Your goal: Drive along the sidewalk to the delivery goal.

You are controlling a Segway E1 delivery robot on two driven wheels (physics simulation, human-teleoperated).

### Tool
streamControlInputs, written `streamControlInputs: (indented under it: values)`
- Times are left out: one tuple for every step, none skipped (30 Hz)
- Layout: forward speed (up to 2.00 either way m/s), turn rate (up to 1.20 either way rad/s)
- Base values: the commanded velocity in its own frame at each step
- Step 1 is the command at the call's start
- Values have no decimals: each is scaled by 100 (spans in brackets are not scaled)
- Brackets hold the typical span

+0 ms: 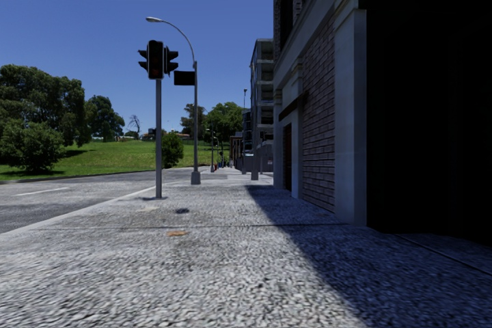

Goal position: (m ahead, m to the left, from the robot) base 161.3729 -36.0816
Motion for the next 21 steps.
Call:
streamControlInputs:
  values:
    - [200, 0]
    - [200, 0]
    - [200, 0]
    - [200, 0]
    - [200, 0]
    - [200, 0]
    - [200, 0]
    - [200, 0]
    - [200, 0]
    - [200, 0]
    - [200, 0]
    - [200, 0]
    - [200, 0]
    - [200, 0]
    - [200, 0]
    - [200, 0]
    - [200, 0]
    - [200, 0]
    - [200, 0]
    - [200, 0]
    - [200, 0]
